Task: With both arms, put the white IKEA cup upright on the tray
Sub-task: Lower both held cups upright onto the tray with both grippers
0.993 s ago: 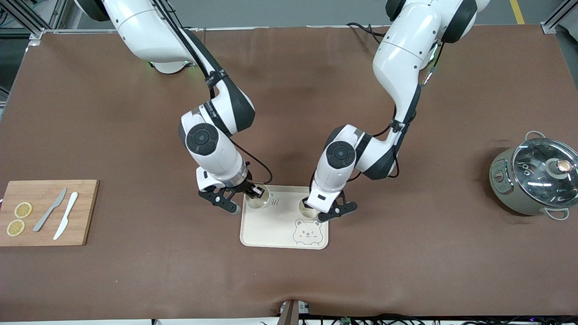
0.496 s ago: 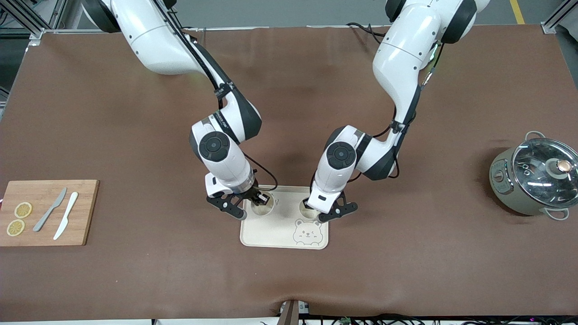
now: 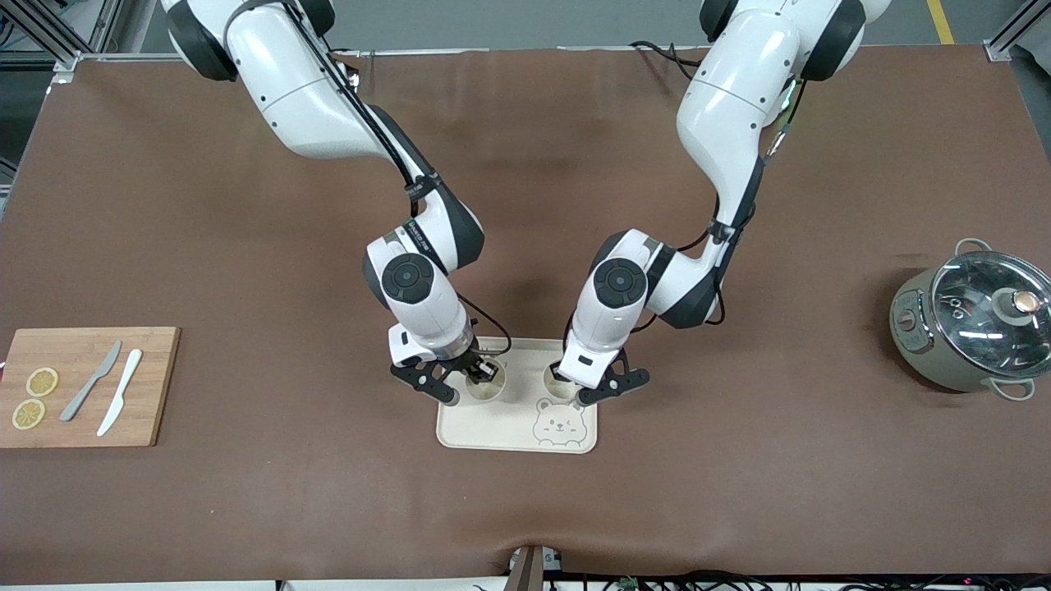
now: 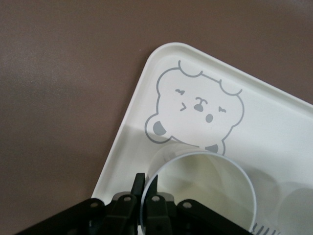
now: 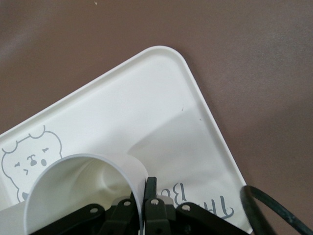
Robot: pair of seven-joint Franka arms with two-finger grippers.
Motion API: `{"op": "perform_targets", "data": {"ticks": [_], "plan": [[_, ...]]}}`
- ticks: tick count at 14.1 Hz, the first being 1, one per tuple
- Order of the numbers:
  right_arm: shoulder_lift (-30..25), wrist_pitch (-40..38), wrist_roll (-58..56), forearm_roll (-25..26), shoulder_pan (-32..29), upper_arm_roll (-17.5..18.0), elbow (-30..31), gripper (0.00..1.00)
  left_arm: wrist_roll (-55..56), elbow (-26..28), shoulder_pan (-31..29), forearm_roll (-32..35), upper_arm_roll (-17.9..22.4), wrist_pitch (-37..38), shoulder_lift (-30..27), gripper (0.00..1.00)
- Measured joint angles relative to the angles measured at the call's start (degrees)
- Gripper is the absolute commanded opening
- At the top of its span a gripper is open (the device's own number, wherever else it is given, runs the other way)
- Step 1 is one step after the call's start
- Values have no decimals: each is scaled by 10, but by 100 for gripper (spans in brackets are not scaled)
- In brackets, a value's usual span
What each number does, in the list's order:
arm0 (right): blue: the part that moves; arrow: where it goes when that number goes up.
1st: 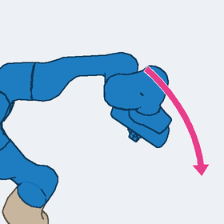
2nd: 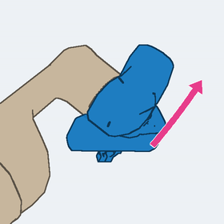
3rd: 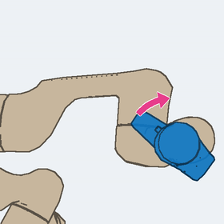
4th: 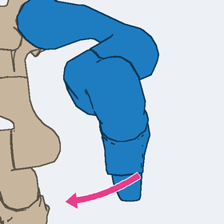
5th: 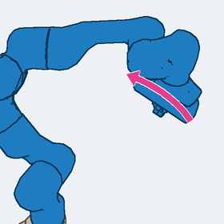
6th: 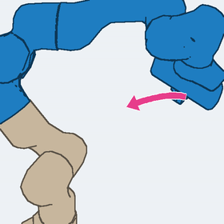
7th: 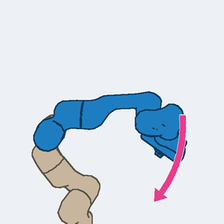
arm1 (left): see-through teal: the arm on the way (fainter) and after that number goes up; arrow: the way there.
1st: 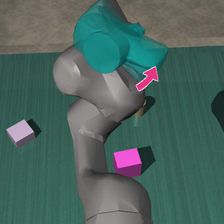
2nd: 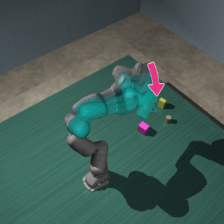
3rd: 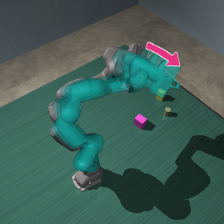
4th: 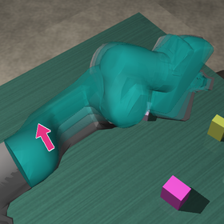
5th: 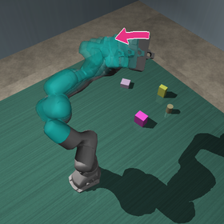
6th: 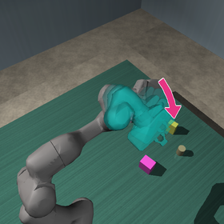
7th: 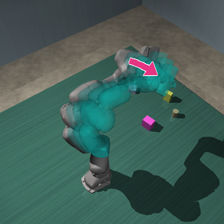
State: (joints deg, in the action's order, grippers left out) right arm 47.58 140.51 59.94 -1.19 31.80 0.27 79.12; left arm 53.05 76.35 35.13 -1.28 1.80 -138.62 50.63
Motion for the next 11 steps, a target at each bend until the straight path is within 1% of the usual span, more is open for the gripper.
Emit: {"op": "perform_targets", "data": {"ticks": [1, 2, 3, 9, 11], "plan": [[2, 4, 0, 1, 0, 0, 0, 0, 0, 0, 0, 0, 0, 0, 0, 0], [4, 9, 1, 2, 0, 0, 0, 0, 0, 0, 0, 0, 0, 0, 0, 20], [8, 14, 1, 3, 0, 0, 0, 0, 0, 0, 1, 0, 0, 0, 0, 72], [19, 27, 4, 3, 3, -1, 0, 0, 0, 0, 2, 5, 0, -9, 5, 73], [22, 29, 4, 3, 7, -6, 0, 0, 0, 0, 3, 5, 0, -9, 5, 73]]}}
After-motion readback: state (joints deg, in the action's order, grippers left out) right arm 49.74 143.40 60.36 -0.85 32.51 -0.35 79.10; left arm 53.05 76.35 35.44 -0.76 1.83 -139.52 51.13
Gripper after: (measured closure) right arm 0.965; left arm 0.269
